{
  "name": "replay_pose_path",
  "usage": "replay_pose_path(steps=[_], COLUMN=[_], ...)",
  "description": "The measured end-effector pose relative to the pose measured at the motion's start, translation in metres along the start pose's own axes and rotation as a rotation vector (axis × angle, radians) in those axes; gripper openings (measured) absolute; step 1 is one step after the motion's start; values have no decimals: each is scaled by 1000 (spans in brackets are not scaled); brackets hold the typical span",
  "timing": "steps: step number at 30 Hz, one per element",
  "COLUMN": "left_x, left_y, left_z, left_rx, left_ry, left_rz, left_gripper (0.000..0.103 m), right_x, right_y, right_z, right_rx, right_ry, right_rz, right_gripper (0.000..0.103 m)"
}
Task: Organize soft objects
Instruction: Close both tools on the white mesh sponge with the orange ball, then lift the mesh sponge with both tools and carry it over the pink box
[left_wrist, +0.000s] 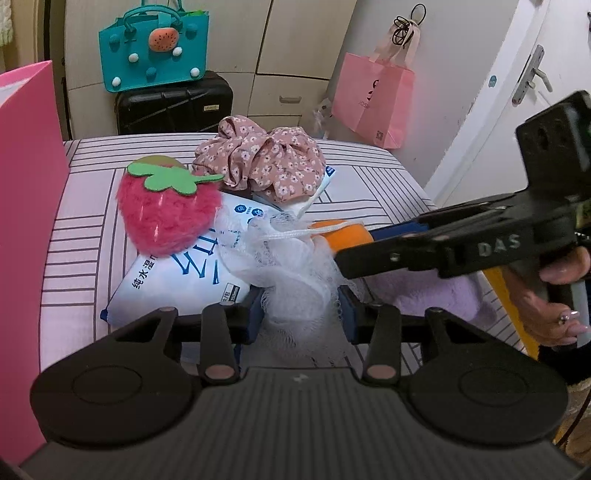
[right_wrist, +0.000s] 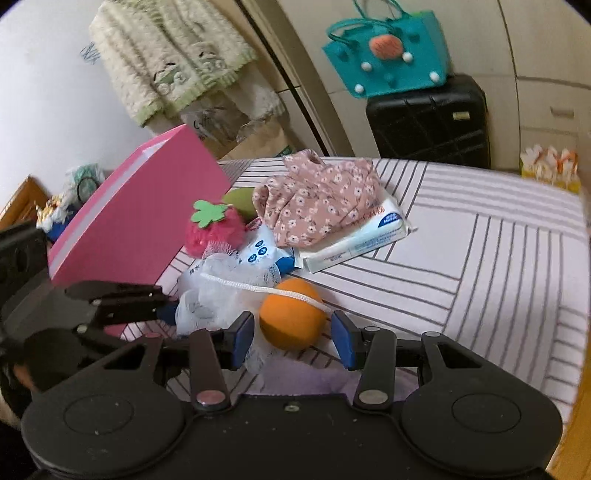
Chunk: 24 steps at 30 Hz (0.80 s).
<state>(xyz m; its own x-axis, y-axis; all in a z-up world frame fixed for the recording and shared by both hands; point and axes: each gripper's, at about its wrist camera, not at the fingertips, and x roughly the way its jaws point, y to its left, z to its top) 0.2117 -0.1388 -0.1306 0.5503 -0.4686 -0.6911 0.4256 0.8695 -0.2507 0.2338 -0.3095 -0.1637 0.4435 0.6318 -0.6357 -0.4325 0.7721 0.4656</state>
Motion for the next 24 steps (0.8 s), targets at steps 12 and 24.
replay_pose_path(steps=[12,24], left_x=[-26,-94], left_y=[-11,-13], left_z=[-4,-10], left_rx=[51,132], left_ry=[-53,-18], left_rz=[-20,-96], left_gripper=[28,28], right_x=[-14,-64], right_y=[21,86], right_z=[-7,-12], right_rx=[8,-188], right_ry=[-14,39], right_rz=[-44,-49], right_gripper=[40,40])
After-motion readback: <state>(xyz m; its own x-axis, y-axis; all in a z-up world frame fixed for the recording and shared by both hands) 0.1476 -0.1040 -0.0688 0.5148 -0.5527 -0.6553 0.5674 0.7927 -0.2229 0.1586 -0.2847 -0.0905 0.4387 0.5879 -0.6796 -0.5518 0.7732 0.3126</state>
